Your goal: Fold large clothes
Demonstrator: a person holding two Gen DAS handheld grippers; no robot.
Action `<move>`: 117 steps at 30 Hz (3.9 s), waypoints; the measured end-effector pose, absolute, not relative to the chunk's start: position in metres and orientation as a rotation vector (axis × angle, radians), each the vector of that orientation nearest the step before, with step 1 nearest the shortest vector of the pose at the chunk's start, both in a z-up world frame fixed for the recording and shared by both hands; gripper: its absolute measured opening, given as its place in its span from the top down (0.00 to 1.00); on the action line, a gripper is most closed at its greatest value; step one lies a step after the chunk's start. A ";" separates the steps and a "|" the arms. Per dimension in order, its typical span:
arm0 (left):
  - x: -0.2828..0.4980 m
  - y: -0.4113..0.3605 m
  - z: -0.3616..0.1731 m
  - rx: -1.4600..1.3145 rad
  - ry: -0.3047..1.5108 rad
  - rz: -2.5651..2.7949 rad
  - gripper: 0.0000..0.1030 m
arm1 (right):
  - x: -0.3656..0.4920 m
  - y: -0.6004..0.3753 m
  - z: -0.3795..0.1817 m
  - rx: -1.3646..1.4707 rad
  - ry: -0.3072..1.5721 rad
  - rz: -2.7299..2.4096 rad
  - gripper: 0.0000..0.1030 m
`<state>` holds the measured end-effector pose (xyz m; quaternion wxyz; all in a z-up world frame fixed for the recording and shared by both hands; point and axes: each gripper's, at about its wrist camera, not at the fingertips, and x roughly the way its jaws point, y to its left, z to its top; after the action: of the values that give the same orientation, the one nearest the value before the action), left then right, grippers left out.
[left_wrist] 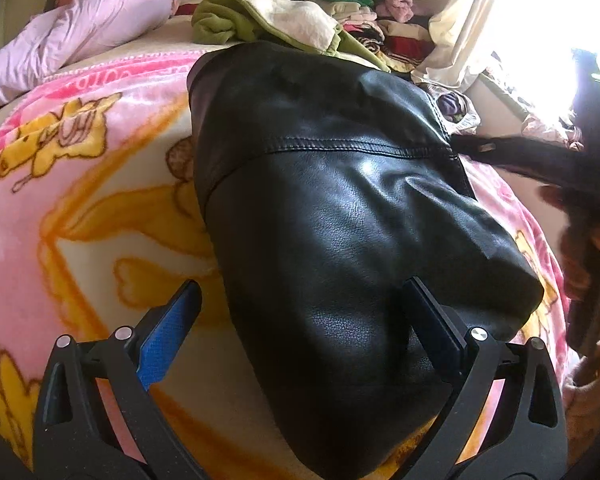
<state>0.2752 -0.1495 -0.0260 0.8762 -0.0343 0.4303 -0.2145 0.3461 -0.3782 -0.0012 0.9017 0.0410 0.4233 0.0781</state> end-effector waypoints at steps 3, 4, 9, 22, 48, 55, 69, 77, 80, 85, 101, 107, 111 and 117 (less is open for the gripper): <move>0.274 -0.149 -0.024 -0.057 0.892 -0.442 0.09 | 0.350 -0.377 -0.010 0.157 0.882 0.205 0.89; 0.273 -0.149 -0.023 -0.048 0.883 -0.434 0.09 | 0.342 -0.379 0.001 0.206 0.838 0.260 0.90; 0.276 -0.147 -0.022 -0.094 0.890 -0.481 0.09 | 0.323 -0.399 0.030 0.254 0.703 0.335 0.91; 0.274 -0.157 -0.030 -0.063 0.903 -0.500 0.09 | 0.346 -0.413 -0.043 0.207 0.842 0.166 0.71; 0.252 -0.149 -0.008 -0.021 0.857 -0.454 0.09 | 0.240 -0.411 -0.006 0.214 0.798 0.190 0.15; 0.249 -0.138 0.002 -0.055 0.857 -0.448 0.09 | 0.222 -0.411 -0.007 0.218 0.779 0.169 0.12; 0.210 -0.117 0.034 -0.075 0.782 -0.456 0.09 | 0.161 -0.383 0.022 0.139 0.617 0.183 0.07; 0.175 -0.107 0.039 -0.065 0.728 -0.450 0.09 | 0.111 -0.362 0.037 0.118 0.508 0.206 0.04; 0.160 -0.099 0.034 -0.071 0.716 -0.441 0.09 | 0.092 -0.354 0.034 0.108 0.481 0.178 0.04; 0.143 -0.088 0.025 -0.072 0.708 -0.426 0.09 | 0.065 -0.340 0.020 0.056 0.436 0.109 0.04; 0.120 -0.082 0.001 -0.062 0.702 -0.407 0.09 | 0.045 -0.317 -0.016 0.087 0.513 0.092 0.04; 0.119 -0.082 0.000 -0.054 0.703 -0.397 0.09 | 0.045 -0.320 -0.016 0.100 0.520 0.082 0.04; 0.120 -0.081 0.000 -0.049 0.702 -0.380 0.09 | 0.045 -0.319 -0.019 0.106 0.529 0.086 0.04; 0.119 -0.081 0.002 -0.049 0.698 -0.385 0.09 | 0.045 -0.319 -0.020 0.110 0.534 0.091 0.04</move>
<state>0.1192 -0.0813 0.0017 0.9213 -0.0236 0.3398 -0.1876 0.0448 -0.3192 -0.0196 0.9620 0.0544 0.2637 0.0448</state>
